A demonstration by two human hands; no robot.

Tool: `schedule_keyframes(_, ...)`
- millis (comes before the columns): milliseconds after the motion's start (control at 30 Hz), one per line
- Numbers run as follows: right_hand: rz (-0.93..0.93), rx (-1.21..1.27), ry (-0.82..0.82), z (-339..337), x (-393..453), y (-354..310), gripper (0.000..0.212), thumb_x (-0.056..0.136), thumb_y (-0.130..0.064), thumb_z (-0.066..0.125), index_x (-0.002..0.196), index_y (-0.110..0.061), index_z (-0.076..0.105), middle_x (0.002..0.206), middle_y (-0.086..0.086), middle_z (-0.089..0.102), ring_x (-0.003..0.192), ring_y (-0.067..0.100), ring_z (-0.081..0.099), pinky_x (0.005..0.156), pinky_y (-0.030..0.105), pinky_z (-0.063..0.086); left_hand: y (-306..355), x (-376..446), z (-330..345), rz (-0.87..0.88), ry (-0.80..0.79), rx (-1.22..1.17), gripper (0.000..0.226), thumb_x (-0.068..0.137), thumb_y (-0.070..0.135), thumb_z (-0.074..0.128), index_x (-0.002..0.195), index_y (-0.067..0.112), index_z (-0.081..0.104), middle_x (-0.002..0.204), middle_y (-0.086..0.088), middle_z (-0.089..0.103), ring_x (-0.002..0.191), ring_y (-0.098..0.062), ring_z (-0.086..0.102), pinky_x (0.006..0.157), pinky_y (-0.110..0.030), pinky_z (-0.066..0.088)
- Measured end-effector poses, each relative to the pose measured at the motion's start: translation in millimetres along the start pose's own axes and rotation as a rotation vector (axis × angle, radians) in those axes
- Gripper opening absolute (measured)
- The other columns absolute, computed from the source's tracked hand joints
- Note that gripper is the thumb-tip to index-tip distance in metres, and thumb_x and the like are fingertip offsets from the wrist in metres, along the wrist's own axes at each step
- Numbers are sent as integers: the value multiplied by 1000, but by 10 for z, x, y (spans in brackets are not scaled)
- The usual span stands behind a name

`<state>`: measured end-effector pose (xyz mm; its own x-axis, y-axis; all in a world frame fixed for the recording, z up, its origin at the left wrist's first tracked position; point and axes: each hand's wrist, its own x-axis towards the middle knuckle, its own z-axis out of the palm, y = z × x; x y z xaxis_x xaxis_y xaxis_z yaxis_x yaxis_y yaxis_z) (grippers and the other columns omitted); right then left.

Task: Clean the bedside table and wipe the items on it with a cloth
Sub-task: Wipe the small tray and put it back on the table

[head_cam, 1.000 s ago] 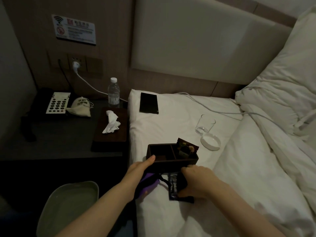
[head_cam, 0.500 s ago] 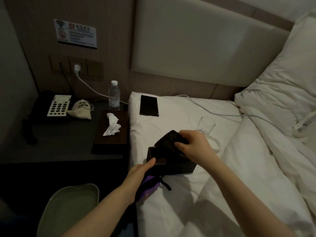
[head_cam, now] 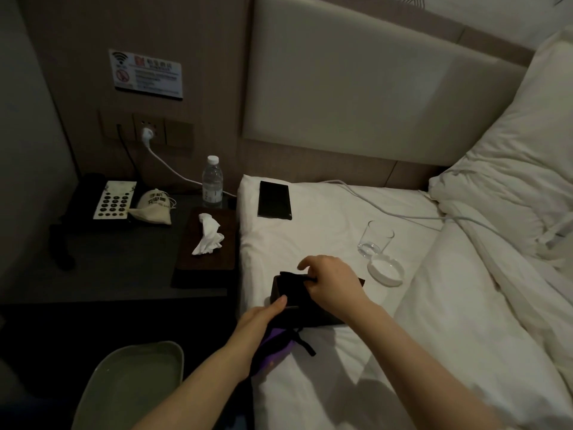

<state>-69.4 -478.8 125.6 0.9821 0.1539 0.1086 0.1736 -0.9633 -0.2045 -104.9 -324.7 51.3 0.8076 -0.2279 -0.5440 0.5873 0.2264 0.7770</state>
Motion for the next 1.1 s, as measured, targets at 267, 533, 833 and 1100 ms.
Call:
schedule_keyframes(267,343,325,264,-224,19,384,51,84,-10,57,135,-17,49,121,7,54,96,19,56,75,28,47,34,-3,3,-6,-13,-16,40,78,47,72,101,15,67,96,-6,70,86,-18,67,59,-22,48)
schedule_keyframes(533,868,727,-192,-332,-206,458,40,98,-44,45,119,-11,51,117,14,56,105,33,55,89,44,46,221,-59,-4,-18,-79,88,73,86,34,69,147,24,30,147,-8,39,128,-25,45,99,-29,40)
schedule_keyframes(833,875,662,-129,-292,-71,181,41,98,-33,51,116,3,60,104,17,61,101,35,59,90,39,45,437,-53,-198,132,-203,249,48,95,9,56,141,7,42,135,-6,53,126,-16,49,89,-11,38)
schedule_keyframes(1100,686,710,-200,-444,702,-941,36,99,-44,45,100,-10,57,97,11,62,95,28,59,85,39,47,1208,-93,-1186,177,10,148,36,96,26,57,131,29,53,126,-9,62,107,-23,64,94,-37,52)
